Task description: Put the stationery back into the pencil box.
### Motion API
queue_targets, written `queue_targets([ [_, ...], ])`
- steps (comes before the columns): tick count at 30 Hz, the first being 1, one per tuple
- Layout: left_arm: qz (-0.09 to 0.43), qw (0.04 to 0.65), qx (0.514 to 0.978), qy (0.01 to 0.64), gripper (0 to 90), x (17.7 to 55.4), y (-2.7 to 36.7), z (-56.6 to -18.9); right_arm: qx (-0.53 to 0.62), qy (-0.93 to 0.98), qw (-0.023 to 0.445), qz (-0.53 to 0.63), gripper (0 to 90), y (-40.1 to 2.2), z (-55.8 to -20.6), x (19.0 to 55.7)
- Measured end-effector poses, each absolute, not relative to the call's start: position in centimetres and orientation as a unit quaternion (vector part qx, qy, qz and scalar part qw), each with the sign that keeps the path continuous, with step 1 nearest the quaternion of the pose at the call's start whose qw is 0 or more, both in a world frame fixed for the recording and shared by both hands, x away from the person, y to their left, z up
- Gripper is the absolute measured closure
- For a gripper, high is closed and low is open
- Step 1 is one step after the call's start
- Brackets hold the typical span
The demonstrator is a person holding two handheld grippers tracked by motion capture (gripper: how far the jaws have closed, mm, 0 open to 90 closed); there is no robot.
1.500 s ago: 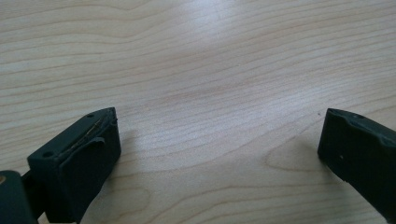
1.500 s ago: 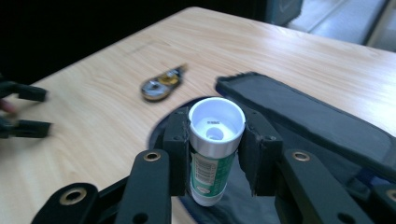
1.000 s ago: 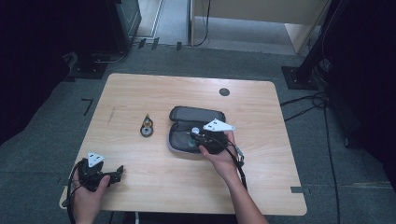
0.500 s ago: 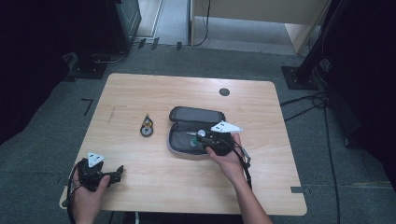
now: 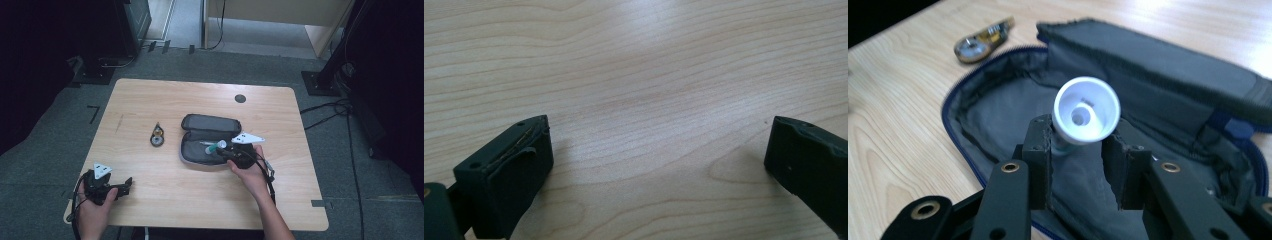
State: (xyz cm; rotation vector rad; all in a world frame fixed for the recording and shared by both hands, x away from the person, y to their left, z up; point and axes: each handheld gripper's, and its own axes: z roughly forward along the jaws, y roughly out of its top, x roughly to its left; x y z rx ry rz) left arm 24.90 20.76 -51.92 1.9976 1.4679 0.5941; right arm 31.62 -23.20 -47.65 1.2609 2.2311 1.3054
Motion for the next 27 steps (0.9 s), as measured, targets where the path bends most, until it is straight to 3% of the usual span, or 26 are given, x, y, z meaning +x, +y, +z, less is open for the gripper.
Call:
queue_targets([
  [15,0.223,0.292,0.750,0.551,0.0,24.9,20.8,-51.9,0.456,0.761,0.116,0.447,64.0,-24.6,-48.2,32.5],
  [27,0.223,0.292,0.749,0.551,0.0,24.9,20.8,-51.9,0.477,0.758,0.137,0.422,63.3,-24.9,-48.6,33.4],
])
